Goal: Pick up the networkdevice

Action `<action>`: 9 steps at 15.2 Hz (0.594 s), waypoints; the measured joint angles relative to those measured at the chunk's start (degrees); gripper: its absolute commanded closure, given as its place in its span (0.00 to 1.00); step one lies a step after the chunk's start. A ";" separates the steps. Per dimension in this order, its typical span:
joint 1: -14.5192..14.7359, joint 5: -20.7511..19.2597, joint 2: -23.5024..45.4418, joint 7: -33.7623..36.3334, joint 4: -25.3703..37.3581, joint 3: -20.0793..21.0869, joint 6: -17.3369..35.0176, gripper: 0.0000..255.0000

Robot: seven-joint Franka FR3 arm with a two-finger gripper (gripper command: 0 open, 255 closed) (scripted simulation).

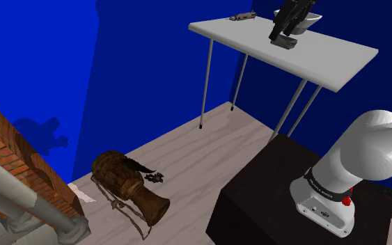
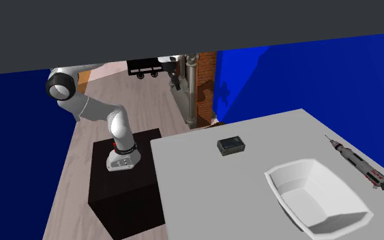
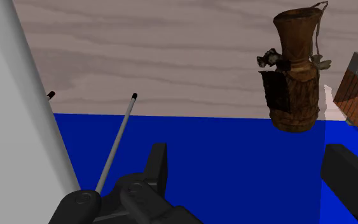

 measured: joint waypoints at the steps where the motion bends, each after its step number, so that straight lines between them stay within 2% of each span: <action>1: 0.00 0.00 0.00 0.00 0.00 0.00 0.00 0.00; 7: -1.40 -2.41 4.99 -5.71 2.05 -5.76 1.00 0.00; 9: -1.80 -3.20 8.54 -8.28 4.39 -8.33 1.51 0.00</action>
